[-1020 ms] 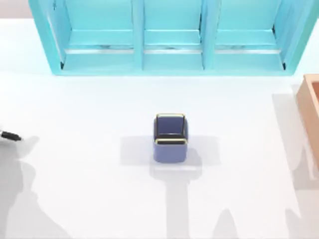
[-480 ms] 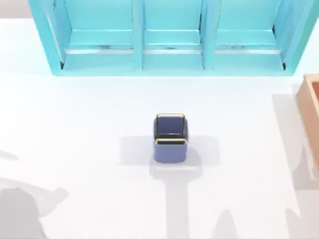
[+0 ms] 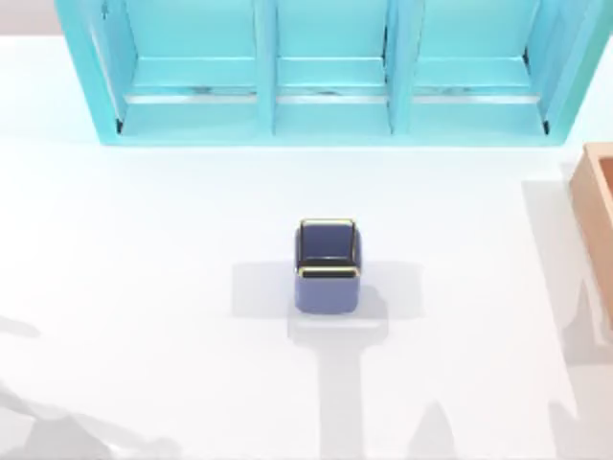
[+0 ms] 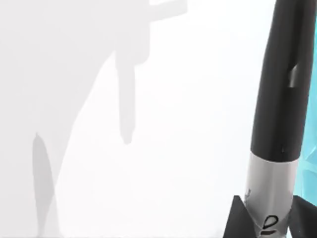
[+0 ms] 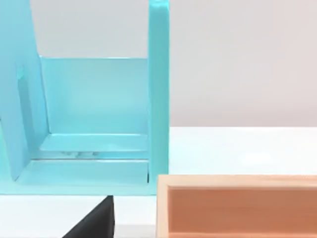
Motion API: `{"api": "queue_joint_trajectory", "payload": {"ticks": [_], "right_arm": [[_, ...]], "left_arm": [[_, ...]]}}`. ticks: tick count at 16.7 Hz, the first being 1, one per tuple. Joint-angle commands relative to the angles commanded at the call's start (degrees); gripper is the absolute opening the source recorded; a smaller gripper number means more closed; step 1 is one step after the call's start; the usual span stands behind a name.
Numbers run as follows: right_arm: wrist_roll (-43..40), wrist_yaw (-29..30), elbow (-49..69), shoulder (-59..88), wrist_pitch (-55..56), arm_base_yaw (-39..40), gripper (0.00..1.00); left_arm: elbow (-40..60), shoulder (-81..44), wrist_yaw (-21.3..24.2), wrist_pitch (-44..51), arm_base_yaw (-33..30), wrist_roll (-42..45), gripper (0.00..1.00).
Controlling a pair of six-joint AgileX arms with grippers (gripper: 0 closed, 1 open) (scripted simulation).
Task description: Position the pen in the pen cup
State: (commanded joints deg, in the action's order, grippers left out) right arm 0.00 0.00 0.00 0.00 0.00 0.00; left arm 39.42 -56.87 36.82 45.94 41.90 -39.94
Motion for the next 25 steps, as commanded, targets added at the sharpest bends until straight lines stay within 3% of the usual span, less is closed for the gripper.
{"api": "queue_joint_trajectory", "payload": {"ticks": [6,8,11,15,22,25], "right_arm": [[0.0,0.0,0.0,0.0,0.0,0.0,1.0],[0.0,0.0,0.0,0.0,0.0,0.0,1.0],[0.0,0.0,0.0,0.0,0.0,0.0,1.0],[0.0,0.0,0.0,0.0,0.0,0.0,1.0],[0.0,0.0,0.0,0.0,0.0,0.0,1.0],[0.0,0.0,0.0,0.0,0.0,0.0,1.0]], "left_arm": [[0.3,-1.6,-1.9,-0.5,-1.1,0.4,0.0],[1.0,-4.8,-6.1,-1.7,-3.8,1.2,0.0],[3.7,-11.7,-16.7,-5.7,-11.9,3.0,0.0],[10.6,-21.8,-39.0,-15.4,-29.6,5.9,0.0],[26.1,-37.6,-88.8,-38.5,-66.9,10.0,0.0],[31.0,-44.1,-106.7,-47.3,-83.0,11.1,0.0]]}}
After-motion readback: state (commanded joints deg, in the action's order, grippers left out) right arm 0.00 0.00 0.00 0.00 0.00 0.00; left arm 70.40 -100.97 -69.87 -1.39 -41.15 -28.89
